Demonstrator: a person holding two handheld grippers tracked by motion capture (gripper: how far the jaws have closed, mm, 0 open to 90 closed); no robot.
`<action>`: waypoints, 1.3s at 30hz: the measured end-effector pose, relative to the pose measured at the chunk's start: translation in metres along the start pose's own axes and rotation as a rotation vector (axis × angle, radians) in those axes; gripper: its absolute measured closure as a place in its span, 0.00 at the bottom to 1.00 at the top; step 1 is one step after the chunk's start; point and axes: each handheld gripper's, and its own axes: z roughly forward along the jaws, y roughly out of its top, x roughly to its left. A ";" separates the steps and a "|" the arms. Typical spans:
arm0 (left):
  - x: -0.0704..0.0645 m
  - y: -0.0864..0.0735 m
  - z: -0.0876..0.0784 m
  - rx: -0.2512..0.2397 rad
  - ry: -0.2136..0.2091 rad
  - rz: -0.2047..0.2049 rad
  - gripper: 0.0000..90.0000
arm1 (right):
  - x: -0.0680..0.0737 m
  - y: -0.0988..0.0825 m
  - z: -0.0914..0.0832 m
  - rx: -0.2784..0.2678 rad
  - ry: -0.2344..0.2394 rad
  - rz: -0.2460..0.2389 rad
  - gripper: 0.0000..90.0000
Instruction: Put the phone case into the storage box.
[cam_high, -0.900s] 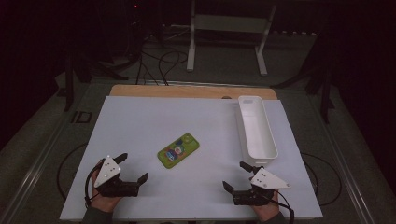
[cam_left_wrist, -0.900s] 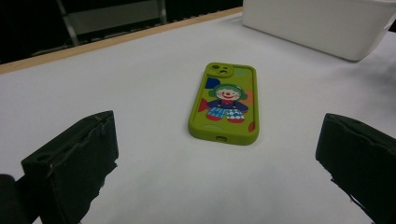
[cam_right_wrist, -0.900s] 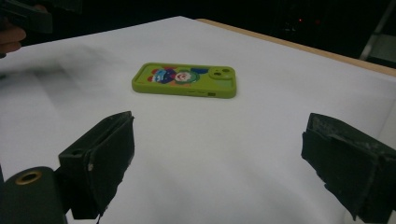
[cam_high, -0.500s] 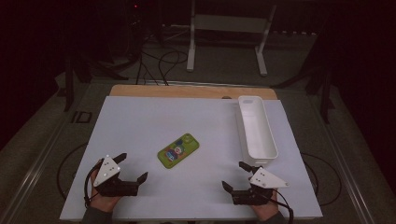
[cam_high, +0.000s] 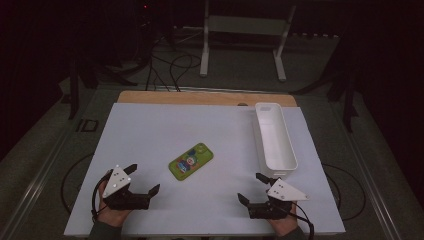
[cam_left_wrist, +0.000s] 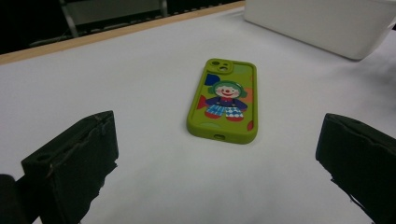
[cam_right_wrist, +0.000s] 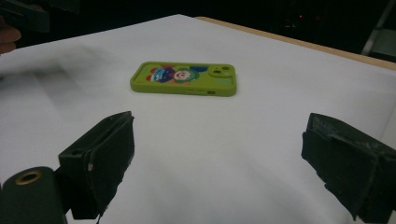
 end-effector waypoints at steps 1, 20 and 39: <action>-0.001 0.001 0.001 0.002 -0.004 -0.001 0.00 | 0.000 0.000 0.000 0.000 -0.001 0.002 0.10; 0.007 0.016 0.004 0.049 -0.027 -0.023 0.00 | 0.001 0.000 0.001 0.002 -0.003 0.013 0.10; 0.012 0.026 0.014 0.075 -0.026 -0.011 0.00 | 0.001 -0.001 0.003 0.006 -0.001 0.009 0.10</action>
